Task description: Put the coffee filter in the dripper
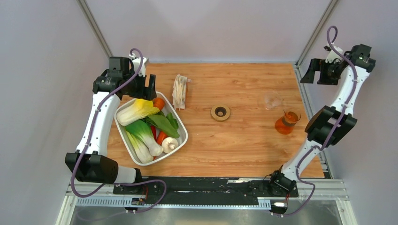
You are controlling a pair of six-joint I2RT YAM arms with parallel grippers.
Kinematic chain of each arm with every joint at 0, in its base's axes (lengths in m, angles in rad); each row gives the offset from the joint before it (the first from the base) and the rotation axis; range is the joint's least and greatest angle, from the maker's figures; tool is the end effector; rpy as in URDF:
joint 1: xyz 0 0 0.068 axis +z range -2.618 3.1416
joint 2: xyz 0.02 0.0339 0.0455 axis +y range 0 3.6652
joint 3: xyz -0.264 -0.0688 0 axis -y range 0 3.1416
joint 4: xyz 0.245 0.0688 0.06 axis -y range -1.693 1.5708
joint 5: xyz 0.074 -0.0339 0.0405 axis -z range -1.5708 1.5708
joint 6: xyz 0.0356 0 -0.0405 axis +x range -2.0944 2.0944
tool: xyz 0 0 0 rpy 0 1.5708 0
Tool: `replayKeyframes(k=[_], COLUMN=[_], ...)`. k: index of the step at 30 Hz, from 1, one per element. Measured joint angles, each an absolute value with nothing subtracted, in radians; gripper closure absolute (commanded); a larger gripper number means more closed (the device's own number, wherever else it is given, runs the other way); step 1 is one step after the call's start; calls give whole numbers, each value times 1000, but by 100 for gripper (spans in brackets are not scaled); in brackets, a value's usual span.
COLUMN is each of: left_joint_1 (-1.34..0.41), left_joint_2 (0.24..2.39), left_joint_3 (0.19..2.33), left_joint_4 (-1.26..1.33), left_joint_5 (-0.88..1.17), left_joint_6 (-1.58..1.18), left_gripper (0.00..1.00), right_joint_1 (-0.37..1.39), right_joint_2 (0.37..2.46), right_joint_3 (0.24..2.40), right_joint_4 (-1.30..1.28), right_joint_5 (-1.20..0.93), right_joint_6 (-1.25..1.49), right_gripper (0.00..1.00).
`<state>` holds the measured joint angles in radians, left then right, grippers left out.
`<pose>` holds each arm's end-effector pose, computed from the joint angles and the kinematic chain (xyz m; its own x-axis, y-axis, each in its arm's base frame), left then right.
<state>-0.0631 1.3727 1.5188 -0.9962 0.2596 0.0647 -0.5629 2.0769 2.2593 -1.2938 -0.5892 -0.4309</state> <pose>0.2721 -0.0263 0.3859 -0.7334 0.1090 -0.6710 0.2780 0.9488 -0.1498 0.3691 -0.2095 0.3550 -0.7870 0.0860 -0.6109 -0.1028 0.9581 0.2673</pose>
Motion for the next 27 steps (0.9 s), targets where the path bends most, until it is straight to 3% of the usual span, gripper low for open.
replayKeyframes(k=[10,17,27], left_joint_1=[-63,-63,-63], left_joint_2=[1370,1369,1282], left_joint_3=[1519,1518,1433], left_joint_4=[-942,-925,-842], left_joint_5=[321,381,432], left_joint_6=[66,69,69], left_gripper=[11,11,11], right_joint_1=[-722,-785,-672], right_joint_2=[1688,1647,1658], right_joint_3=[1781,1546,1411], right_joint_4=[-1391,-1396,-1354], right_joint_5=[-527,-505,-550], right_joint_6=[-959,-1240,-1442], right_gripper=[0,2,5])
